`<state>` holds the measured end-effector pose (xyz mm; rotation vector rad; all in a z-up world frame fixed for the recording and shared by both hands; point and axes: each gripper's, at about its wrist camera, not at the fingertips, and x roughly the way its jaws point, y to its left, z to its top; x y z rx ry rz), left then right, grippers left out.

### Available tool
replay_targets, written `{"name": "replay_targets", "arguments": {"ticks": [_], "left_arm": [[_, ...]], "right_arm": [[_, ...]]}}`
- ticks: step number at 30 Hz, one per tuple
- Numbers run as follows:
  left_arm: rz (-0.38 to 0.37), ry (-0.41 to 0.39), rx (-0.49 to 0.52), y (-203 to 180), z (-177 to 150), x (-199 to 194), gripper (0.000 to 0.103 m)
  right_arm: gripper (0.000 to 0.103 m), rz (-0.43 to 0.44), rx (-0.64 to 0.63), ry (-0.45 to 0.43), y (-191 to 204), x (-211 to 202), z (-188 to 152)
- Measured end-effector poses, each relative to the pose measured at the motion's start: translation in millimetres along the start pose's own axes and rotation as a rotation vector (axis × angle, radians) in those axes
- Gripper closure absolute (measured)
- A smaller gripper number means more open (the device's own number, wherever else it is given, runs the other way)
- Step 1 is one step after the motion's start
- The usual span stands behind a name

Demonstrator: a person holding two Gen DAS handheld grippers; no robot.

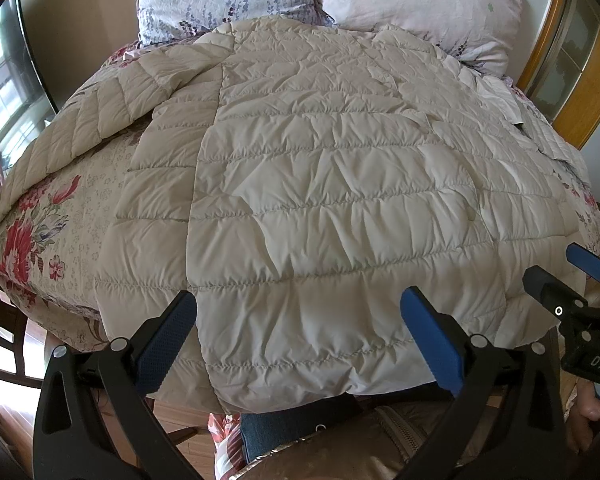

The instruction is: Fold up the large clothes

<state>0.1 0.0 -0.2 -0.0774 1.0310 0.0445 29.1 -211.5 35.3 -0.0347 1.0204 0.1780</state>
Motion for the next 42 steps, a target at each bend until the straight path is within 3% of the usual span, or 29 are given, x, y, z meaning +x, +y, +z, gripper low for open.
{"name": "replay_targets", "arguments": {"ticks": [42], "left_arm": [[0.004, 0.003, 0.000, 0.2, 0.0, 0.1, 0.001]], "right_arm": [[0.002, 0.014, 0.009, -0.004, 1.5, 2.1, -0.6]]}}
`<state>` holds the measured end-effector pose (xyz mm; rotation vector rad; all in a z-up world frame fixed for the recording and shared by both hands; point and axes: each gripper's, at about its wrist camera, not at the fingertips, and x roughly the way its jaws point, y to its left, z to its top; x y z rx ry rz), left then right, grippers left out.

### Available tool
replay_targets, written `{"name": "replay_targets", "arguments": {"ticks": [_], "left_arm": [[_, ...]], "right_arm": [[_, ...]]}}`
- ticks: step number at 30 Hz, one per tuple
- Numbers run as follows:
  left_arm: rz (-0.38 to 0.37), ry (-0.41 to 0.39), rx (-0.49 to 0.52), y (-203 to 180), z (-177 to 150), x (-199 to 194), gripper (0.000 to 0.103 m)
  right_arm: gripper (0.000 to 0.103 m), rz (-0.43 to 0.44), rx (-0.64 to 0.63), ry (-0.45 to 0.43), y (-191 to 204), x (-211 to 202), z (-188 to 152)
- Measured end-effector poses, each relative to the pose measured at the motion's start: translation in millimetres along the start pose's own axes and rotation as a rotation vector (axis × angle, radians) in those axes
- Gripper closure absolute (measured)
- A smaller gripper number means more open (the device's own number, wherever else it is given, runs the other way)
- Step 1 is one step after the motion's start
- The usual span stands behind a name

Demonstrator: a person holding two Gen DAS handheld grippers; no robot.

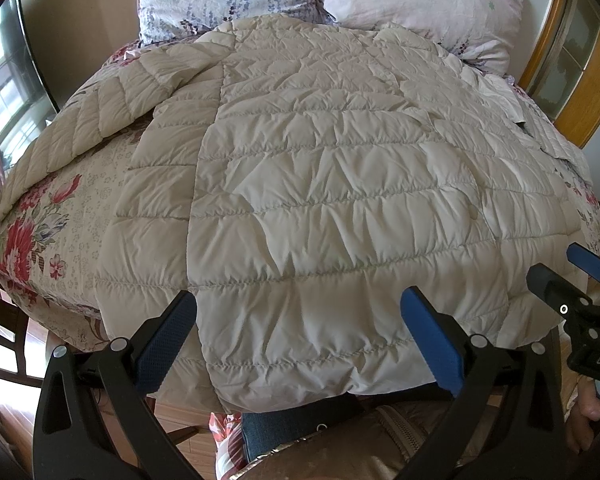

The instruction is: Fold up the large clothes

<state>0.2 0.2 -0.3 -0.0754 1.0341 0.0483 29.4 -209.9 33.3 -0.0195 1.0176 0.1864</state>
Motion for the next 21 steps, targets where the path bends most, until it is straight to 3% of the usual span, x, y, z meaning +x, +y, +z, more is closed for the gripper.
{"name": "replay_targets", "arguments": {"ticks": [14, 19, 21], "left_arm": [[-0.031, -0.008, -0.017, 9, 9, 4, 0.001], [-0.118, -0.021, -0.010, 10, 14, 8, 0.001], [-0.107, -0.036, 0.001, 9, 18, 8, 0.001]], "right_arm": [[0.002, 0.059, 0.033, -0.025, -4, 4, 11], [0.002, 0.169, 0.125, -0.093, -35, 11, 29], [0.002, 0.146, 0.188, -0.144, -63, 7, 36]]}}
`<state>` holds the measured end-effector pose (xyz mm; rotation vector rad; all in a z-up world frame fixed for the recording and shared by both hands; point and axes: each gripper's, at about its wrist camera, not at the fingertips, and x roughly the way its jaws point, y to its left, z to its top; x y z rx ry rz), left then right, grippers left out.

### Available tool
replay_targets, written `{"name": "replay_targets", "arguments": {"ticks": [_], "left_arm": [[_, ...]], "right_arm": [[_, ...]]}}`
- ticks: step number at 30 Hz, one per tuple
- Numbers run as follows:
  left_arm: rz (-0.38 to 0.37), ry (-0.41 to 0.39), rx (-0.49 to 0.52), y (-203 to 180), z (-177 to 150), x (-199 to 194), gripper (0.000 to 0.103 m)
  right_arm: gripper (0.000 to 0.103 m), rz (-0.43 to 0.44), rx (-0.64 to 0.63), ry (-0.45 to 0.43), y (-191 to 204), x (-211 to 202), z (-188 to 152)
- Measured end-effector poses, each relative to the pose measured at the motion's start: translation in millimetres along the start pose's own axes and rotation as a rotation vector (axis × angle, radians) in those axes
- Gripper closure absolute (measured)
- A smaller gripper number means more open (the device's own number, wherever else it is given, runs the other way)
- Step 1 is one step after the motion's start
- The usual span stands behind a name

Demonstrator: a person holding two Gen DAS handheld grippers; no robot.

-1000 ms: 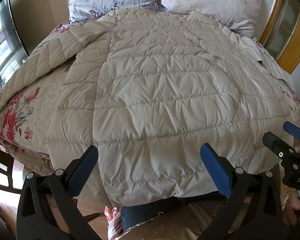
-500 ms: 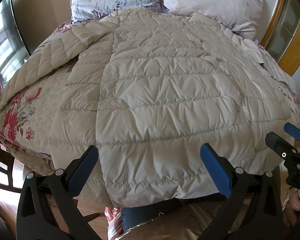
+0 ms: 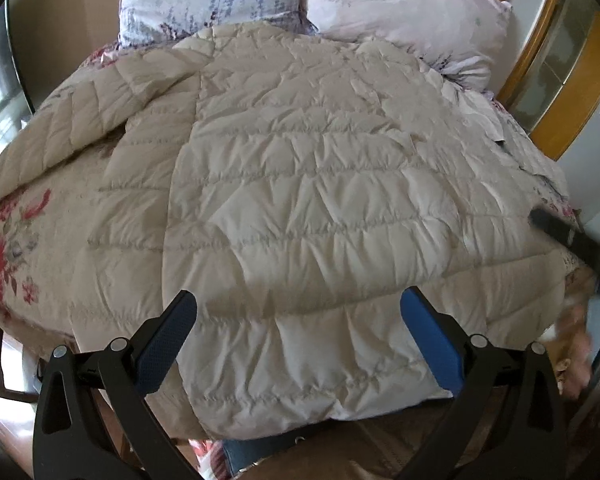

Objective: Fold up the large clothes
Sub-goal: 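Grasp the jacket sleeve with the right gripper and lift it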

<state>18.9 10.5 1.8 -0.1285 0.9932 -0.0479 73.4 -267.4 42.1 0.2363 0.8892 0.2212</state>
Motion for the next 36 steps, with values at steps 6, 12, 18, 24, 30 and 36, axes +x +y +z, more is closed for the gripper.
{"name": "replay_targets", "arguments": {"ticks": [6, 12, 18, 24, 30, 36], "left_arm": [[0.025, -0.067, -0.005, 11, 29, 1, 0.001], [0.097, -0.164, 0.033, 23, 69, 7, 0.001], [0.093, -0.234, 0.059, 34, 108, 17, 0.001], [-0.029, -0.251, 0.041, 43, 136, 29, 0.001], [-0.088, -0.258, 0.040, 40, 151, 41, 0.001], [-0.244, -0.229, -0.050, 49, 160, 55, 0.001]], "right_arm": [[0.002, -0.150, 0.254, -0.141, -88, -5, 47], [0.031, -0.238, 0.621, -0.196, -213, 2, 77], [0.048, -0.129, 0.934, -0.286, -306, 6, 71], [0.066, -0.141, 1.078, -0.293, -351, 16, 71], [0.094, -0.257, 1.114, -0.291, -379, 18, 77], [0.099, -0.442, 0.822, -0.331, -334, 8, 126]]}}
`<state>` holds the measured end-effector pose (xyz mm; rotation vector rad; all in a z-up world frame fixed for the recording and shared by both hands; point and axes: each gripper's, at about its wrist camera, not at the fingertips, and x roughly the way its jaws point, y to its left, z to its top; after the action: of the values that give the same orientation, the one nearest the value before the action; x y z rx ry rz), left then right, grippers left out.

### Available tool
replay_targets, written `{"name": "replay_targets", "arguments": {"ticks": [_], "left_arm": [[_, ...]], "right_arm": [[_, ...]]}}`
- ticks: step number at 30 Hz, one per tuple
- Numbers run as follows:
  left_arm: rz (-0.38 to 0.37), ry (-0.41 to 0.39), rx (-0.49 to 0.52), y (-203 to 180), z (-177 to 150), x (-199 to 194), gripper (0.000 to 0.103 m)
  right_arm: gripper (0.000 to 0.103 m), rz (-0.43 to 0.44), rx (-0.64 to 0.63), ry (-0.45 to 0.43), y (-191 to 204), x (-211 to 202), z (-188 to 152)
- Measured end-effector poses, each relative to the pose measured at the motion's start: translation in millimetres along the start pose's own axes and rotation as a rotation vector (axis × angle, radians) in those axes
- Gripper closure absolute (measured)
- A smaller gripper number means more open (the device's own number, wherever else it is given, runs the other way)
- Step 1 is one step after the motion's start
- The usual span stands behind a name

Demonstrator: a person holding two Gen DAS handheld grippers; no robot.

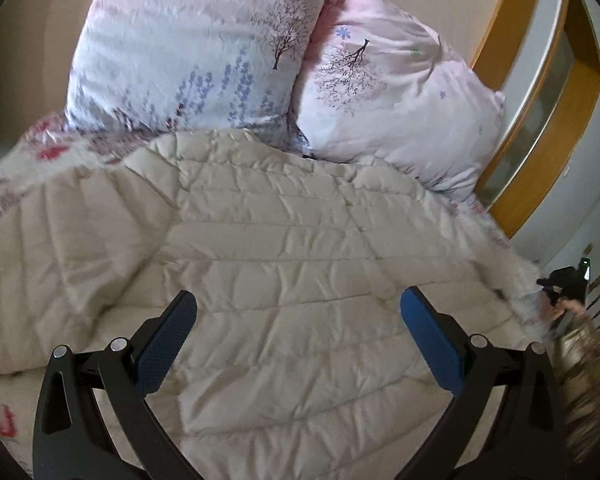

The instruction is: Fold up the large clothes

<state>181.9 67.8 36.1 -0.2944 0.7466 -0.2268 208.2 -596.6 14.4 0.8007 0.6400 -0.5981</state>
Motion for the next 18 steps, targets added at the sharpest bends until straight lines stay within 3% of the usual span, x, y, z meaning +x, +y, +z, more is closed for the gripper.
{"name": "replay_targets", "arguments": {"ticks": [3, 7, 12, 18], "left_arm": [[-0.047, 0.008, -0.025, 0, 3, 4, 0.001], [-0.119, 0.027, -0.067, 1, 6, 9, 0.001], [-0.229, 0.052, -0.172, 7, 11, 15, 0.003], [-0.259, 0.073, -0.237, 14, 12, 23, 0.007]], "right_arm": [[0.099, 0.092, -0.180, -0.068, 52, -29, -12], [0.099, 0.307, -0.385, -0.056, 125, -63, -49], [0.100, 0.534, -0.651, 0.074, 204, -98, -143], [0.100, 0.633, -0.815, 0.250, 255, -102, -235]]}}
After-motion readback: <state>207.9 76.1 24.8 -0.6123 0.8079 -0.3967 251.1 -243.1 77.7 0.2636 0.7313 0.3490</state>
